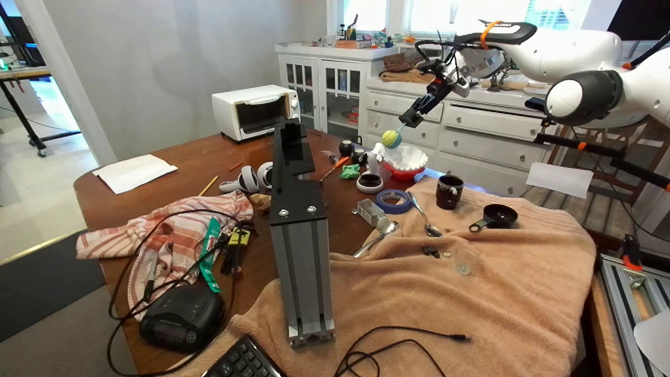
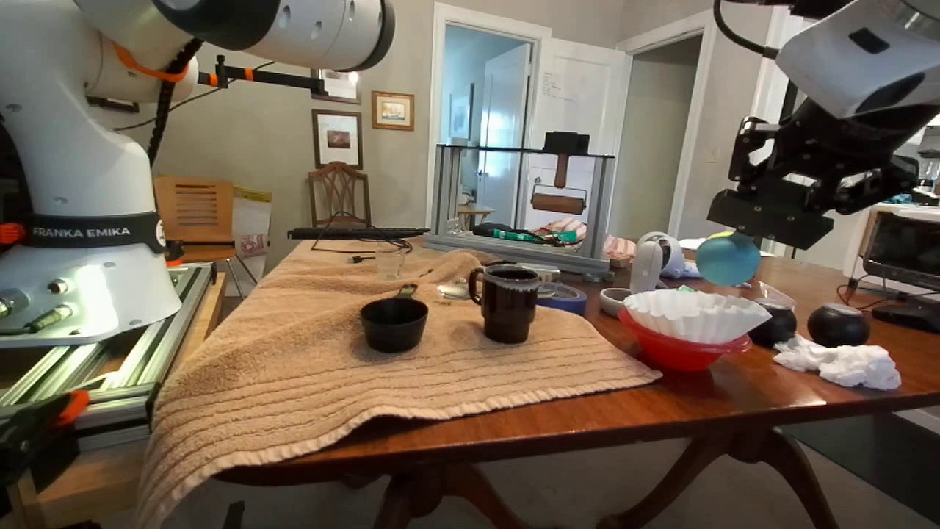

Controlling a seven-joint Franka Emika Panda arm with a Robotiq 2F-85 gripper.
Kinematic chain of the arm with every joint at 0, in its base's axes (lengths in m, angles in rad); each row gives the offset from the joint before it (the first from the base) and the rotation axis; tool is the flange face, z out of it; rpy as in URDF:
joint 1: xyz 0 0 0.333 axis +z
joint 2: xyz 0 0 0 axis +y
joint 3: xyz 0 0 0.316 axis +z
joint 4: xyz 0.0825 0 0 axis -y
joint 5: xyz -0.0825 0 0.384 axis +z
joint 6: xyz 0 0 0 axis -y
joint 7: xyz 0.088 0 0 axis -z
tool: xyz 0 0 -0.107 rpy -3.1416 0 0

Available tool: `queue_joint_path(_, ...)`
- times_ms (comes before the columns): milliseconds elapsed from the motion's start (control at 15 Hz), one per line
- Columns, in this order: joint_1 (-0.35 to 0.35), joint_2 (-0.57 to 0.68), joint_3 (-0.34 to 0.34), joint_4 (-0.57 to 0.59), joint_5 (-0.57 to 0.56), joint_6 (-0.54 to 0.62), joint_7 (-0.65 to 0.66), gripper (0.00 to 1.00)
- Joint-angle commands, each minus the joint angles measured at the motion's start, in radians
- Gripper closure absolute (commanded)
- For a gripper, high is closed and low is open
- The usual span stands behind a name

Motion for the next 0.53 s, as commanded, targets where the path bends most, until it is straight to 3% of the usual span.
queue_joint_path(0, -0.001, 0.007, 0.015, 0.010, -0.040, -0.042, -0.015, 0.78)
queue_joint_path(467, 0.002, 0.013, 0.015, 0.020, -0.097, -0.063, -0.036, 0.78)
